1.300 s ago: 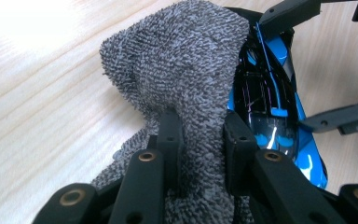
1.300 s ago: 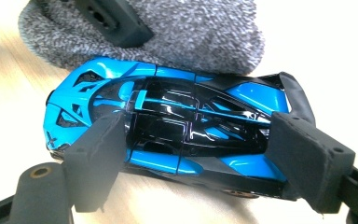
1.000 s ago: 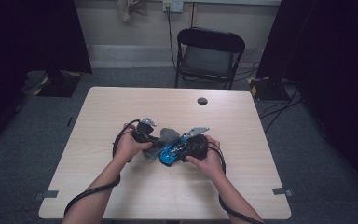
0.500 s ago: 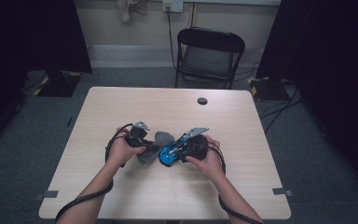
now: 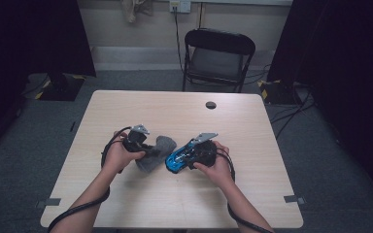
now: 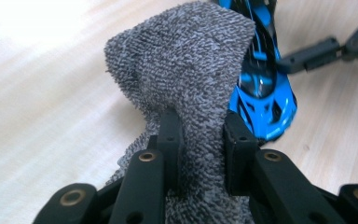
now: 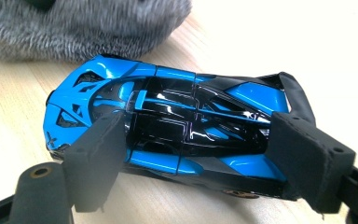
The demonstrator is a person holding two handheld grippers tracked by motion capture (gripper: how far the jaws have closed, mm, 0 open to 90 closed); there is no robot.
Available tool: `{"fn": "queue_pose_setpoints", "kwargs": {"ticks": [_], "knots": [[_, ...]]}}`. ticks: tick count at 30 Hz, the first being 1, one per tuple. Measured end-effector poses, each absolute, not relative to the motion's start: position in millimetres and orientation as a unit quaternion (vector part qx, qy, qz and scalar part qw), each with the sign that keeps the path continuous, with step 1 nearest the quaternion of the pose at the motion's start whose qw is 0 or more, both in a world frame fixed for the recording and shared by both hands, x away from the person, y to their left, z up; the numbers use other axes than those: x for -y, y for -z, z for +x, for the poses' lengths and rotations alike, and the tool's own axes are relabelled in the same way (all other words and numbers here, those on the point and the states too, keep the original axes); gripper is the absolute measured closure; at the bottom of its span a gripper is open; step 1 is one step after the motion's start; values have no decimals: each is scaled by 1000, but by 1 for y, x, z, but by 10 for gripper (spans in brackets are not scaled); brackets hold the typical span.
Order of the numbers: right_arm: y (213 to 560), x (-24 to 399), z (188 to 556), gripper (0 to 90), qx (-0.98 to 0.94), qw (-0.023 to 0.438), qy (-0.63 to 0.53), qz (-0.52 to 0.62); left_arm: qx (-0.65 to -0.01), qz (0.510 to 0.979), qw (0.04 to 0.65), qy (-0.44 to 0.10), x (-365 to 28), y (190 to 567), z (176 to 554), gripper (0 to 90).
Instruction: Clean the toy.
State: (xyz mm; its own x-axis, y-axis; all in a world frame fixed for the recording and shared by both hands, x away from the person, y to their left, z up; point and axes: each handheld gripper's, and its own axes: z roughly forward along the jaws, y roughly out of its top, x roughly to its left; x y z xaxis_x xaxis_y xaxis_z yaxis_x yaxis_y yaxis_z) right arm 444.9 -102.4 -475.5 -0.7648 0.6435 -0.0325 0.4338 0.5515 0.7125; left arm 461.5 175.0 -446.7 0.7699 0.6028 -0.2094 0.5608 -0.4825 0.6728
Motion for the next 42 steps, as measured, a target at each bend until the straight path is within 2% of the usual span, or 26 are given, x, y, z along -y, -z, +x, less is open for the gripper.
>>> {"fn": "queue_pose_setpoints", "kwargs": {"ticks": [8,20,29,42], "knots": [[476,103,445,194,-869,147,-357,310,-342,852,393,-52,-155,434,492,727],[477,104,444,194,-865,150,-366,307,-331,858,389,-52,-111,449,526,727],[477,104,445,193,-866,149,-364,308,-322,868,377,-32,-93,471,523,715],[476,104,445,193,-868,148,-362,307,-310,875,372,-25,-98,469,513,720]]}}
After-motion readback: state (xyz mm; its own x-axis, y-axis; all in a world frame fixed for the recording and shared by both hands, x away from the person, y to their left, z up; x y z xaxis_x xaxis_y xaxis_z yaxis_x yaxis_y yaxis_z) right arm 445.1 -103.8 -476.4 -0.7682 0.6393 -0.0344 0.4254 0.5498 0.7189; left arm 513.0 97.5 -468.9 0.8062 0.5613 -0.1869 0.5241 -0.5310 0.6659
